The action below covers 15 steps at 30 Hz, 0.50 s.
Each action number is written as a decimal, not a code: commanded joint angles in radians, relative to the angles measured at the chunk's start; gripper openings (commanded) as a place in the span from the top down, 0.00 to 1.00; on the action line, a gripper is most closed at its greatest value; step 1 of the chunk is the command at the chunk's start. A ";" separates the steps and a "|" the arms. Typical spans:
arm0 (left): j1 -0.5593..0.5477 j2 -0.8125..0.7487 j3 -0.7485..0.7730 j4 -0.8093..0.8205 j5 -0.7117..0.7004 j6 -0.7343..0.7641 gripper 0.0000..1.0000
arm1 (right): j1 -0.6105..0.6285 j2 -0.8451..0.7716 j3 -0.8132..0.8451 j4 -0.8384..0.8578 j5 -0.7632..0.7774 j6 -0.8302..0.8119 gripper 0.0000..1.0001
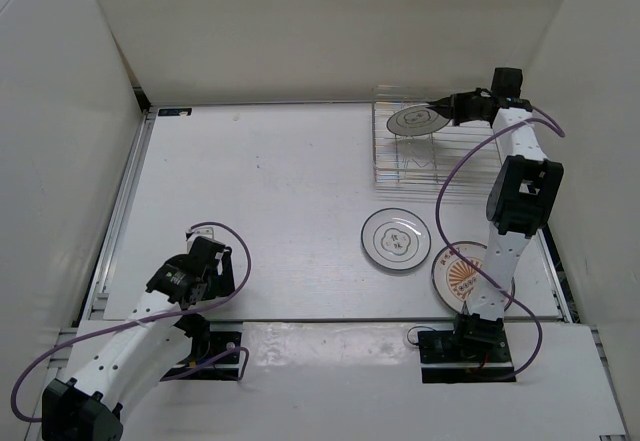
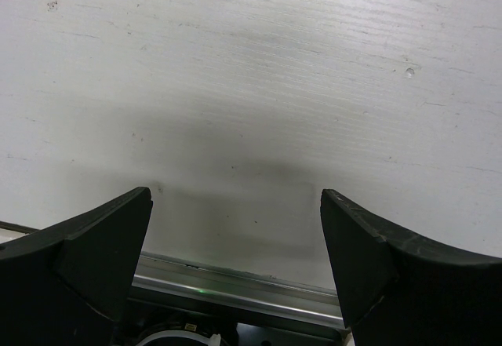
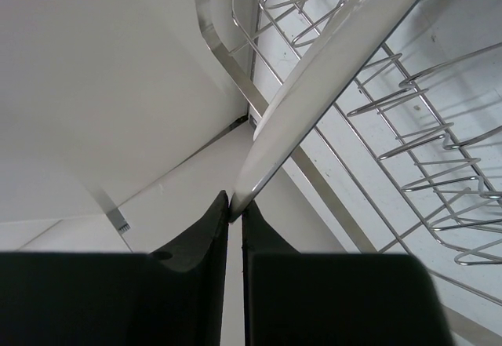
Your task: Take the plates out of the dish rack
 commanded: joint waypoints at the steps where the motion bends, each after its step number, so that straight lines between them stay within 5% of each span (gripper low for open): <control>1: 0.005 -0.013 -0.006 0.005 -0.009 -0.004 0.00 | 0.007 0.040 -0.026 -0.033 0.037 -0.115 1.00; 15: 0.005 -0.009 -0.011 0.011 0.004 0.005 0.00 | 0.004 0.030 0.068 0.137 -0.016 0.008 1.00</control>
